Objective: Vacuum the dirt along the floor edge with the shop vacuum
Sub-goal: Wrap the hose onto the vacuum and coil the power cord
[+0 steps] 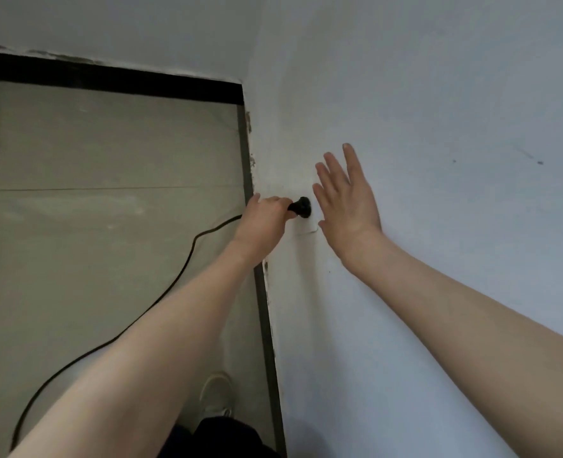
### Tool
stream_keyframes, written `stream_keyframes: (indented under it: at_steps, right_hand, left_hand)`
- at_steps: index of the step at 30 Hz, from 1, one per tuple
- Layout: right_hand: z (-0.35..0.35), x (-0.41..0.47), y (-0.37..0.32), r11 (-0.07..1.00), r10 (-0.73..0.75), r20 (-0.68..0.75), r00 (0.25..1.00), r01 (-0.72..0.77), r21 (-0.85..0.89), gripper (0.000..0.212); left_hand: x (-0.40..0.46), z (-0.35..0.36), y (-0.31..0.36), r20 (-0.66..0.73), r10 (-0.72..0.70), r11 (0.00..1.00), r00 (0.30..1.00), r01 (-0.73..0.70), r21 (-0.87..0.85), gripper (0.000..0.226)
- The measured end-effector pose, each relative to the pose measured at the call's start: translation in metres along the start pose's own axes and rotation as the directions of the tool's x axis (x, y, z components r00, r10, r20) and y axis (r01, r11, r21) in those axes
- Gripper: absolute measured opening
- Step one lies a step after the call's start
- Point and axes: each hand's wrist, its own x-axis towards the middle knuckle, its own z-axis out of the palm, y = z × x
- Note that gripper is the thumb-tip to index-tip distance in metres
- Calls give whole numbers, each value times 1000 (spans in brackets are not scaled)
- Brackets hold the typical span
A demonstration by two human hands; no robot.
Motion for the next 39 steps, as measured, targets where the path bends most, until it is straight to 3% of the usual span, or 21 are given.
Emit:
stream_keyframes:
  at_steps: [9,13,16,20,23,28,31,34,37,39]
  right_hand:
    - [-5,-4,3,1000,-17,27,999,17,23,79]
    - [-8,-7,6,999,-24,47,999,22,46,76]
    - [-17,-13,2,990,-37,59,998,28,141,73]
    - [-50,-30,-26,921,-191,18,981,173,348,62]
    - [-83,-51,-59,736,-272,-33,962,230,637,57]
    - [-142,-93,-109,172,-395,-187,899,272,947,59]
    - [-181,-110,-125,-45,-414,-289,863,297,954,73]
    - [-229,-126,-134,-194,-398,-471,787,430,882,83]
    - [-286,-155,-142,-278,-403,-630,664,567,776,88]
    - [-323,-180,-147,-310,-456,-670,585,601,736,78]
  left_hand:
    - [-5,-5,3,8,-32,998,999,31,60,22]
    - [-43,-34,-59,-43,-218,976,975,218,4,24]
    - [-90,-64,-98,-39,-277,961,960,278,-4,25]
    - [-147,-79,-98,-56,-357,928,933,347,-138,24]
    - [-203,-89,-102,-85,-452,877,888,425,-224,23]
    - [-299,-122,-96,-191,-562,808,805,485,-334,23]
    - [-350,-155,-85,-242,-590,766,770,441,-467,17]
    - [-392,-191,-68,-284,-609,734,741,390,-557,12]
    - [-429,-231,-48,-345,-618,687,707,271,-674,12]
    - [-455,-259,-39,-408,-631,673,660,203,-712,13]
